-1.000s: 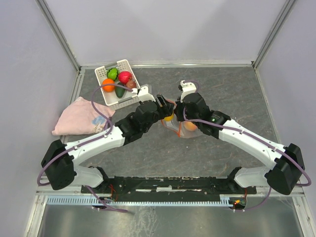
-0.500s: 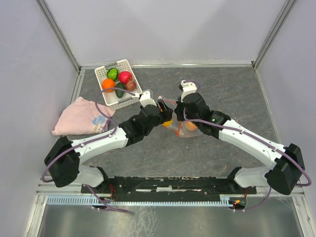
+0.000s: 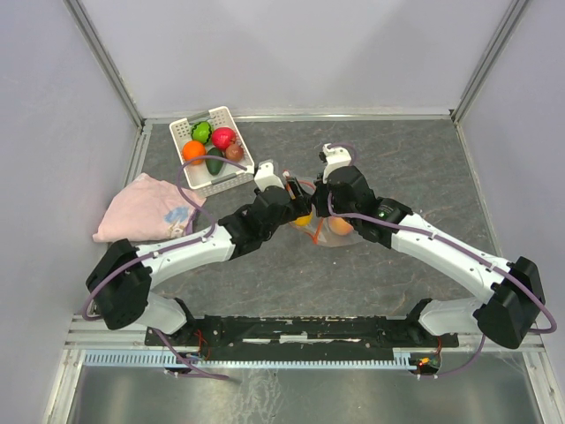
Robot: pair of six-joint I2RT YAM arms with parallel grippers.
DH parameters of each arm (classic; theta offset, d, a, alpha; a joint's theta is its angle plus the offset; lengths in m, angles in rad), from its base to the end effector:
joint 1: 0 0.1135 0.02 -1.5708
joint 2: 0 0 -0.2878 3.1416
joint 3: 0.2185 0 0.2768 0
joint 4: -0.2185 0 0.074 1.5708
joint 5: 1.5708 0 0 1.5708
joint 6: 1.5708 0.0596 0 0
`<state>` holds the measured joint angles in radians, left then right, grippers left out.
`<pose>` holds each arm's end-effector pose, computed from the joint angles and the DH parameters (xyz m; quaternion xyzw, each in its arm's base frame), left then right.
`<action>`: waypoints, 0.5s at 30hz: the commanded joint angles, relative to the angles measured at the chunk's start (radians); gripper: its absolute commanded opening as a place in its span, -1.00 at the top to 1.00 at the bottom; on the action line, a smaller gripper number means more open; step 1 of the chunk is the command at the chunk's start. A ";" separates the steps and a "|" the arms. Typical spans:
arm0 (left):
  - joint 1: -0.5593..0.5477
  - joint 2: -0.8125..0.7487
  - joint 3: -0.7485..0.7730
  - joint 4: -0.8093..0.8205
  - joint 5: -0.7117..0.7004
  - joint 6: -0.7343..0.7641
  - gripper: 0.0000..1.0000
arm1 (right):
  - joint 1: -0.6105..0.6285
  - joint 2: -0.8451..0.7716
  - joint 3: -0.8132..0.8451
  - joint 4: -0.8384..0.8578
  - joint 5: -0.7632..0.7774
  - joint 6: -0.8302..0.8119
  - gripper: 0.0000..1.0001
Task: Place the food in the zip-top bag and seal the zipper
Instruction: Place the fake fruit in the zipper food storage bag.
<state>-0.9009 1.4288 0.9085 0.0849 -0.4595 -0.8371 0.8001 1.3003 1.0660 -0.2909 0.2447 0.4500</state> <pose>0.2437 -0.2651 0.2624 -0.0962 0.8245 -0.2759 0.4846 0.2430 0.2295 0.3204 -0.0898 0.8574 0.2042 0.4638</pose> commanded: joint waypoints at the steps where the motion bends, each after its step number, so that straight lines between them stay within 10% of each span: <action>1: -0.006 0.004 0.050 0.055 0.001 0.000 -0.56 | 0.002 -0.020 0.012 0.055 -0.003 0.014 0.97; 15: -0.005 -0.074 0.061 -0.050 -0.004 0.017 -0.66 | 0.003 -0.027 0.010 0.046 0.010 0.009 0.97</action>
<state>-0.9009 1.4281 0.9234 0.0452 -0.4599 -0.8371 0.8001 1.3003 1.0664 -0.2886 0.2470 0.4496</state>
